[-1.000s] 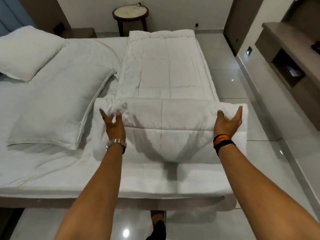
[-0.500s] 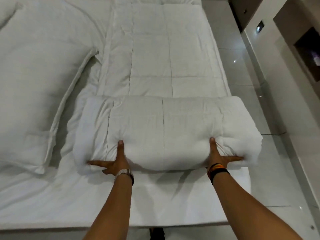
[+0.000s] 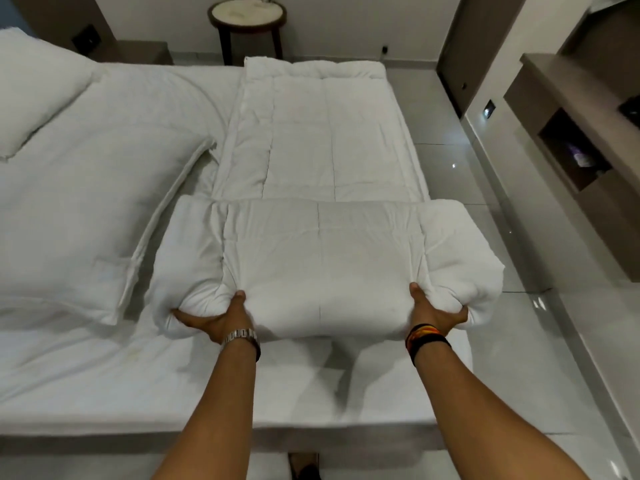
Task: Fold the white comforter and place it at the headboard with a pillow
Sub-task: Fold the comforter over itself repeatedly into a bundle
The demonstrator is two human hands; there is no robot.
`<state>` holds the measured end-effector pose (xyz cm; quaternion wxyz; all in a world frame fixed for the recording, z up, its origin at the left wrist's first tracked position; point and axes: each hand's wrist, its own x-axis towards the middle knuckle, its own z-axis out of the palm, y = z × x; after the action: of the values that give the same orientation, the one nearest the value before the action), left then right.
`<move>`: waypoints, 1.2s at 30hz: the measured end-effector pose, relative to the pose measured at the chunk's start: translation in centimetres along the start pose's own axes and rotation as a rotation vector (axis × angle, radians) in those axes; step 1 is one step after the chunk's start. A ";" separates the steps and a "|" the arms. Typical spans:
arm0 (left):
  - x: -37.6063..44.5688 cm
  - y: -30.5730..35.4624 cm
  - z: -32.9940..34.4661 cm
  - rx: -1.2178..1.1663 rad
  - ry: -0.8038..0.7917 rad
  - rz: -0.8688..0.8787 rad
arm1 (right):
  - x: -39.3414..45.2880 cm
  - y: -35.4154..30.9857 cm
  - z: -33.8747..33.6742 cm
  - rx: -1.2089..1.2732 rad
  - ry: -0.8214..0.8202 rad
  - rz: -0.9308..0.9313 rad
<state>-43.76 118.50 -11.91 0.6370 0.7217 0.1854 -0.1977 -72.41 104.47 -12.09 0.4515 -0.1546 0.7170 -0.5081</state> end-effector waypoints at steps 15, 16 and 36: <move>-11.7 -1.3 -22.5 -0.107 -0.024 -0.135 | -14.9 0.0 -21.7 -0.180 -0.048 0.191; -12.6 0.5 -21.6 -0.066 -0.047 -0.081 | -14.7 -1.9 -20.2 -0.135 -0.137 0.146; 4.2 -3.2 2.7 0.240 -0.100 -0.028 | 1.8 3.6 3.6 -0.347 -0.145 0.149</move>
<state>-41.98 116.30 -17.09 0.5516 0.7794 0.1385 -0.2628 -69.59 102.66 -16.33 0.5051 -0.2128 0.7687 -0.3298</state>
